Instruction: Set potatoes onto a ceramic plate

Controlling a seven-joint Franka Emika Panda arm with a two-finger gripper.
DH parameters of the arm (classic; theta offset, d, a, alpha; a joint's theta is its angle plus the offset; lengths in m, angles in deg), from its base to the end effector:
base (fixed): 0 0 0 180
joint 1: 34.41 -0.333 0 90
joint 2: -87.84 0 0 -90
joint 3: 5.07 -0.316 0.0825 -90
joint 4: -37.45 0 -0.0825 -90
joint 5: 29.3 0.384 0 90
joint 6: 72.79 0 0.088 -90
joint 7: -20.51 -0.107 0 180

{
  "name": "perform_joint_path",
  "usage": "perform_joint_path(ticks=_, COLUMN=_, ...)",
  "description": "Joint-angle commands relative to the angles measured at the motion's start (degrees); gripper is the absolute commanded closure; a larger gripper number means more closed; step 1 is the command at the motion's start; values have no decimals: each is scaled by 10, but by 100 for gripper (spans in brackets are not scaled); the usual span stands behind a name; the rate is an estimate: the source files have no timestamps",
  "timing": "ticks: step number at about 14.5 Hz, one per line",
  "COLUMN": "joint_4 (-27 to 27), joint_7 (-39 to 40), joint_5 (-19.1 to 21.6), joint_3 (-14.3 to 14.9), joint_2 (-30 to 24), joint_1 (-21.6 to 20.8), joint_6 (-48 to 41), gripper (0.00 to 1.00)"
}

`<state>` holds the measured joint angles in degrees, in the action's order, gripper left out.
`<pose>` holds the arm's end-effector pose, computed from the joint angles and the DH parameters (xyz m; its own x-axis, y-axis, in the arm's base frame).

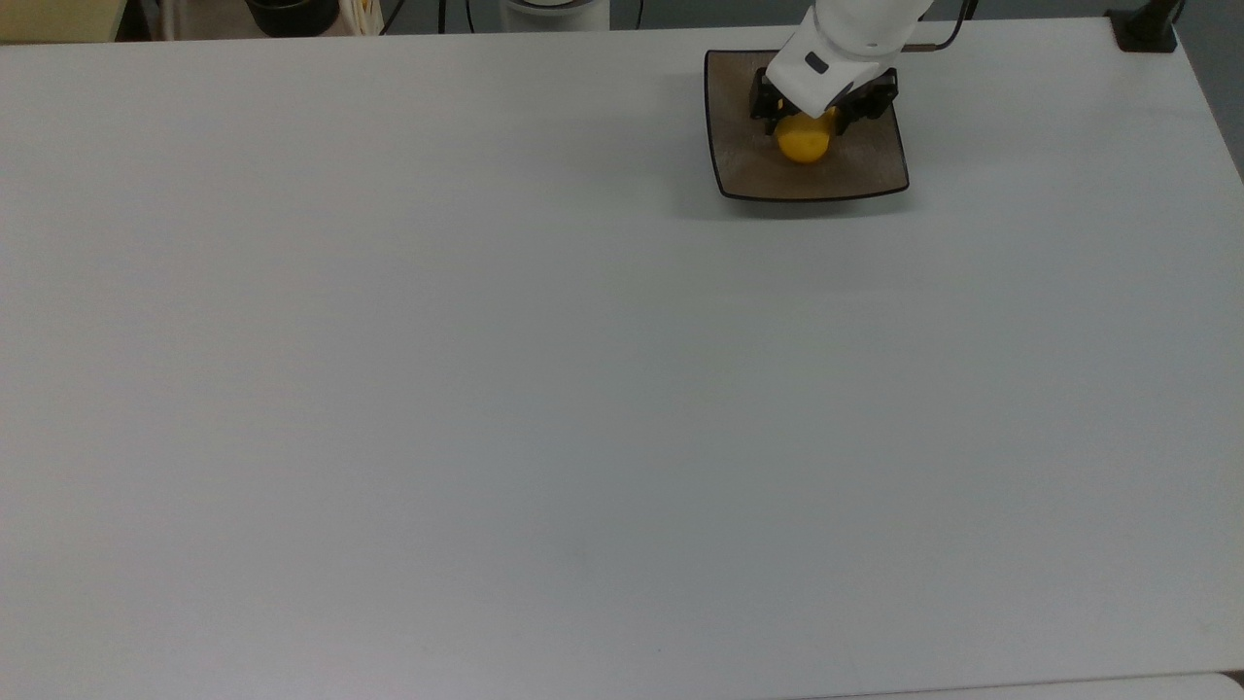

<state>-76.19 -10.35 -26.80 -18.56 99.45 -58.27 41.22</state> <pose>0.4545 0.3457 0.3528 0.9747 0.0867 -0.2059 0.0942 -0.9952 0.0268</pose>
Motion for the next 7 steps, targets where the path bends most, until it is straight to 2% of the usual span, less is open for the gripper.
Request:
perform_joint_path(ticks=1, joint_4=-7, joint_7=-10, joint_5=1, joint_3=4, joint_2=-19, joint_1=-5, joint_6=6, gripper=0)
perform_joint_path(ticks=3, joint_4=-4, joint_7=-7, joint_5=-16, joint_3=4, joint_2=-51, joint_1=4, joint_6=-16, gripper=0)
perform_joint_path(ticks=5, joint_4=29, joint_7=-5, joint_5=-34, joint_3=7, joint_2=-87, joint_1=22, joint_6=-70, gripper=0)
perform_joint_path(ticks=7, joint_4=59, joint_7=-1, joint_5=-34, joint_3=14, joint_2=-116, joint_1=43, joint_6=-122, gripper=0)
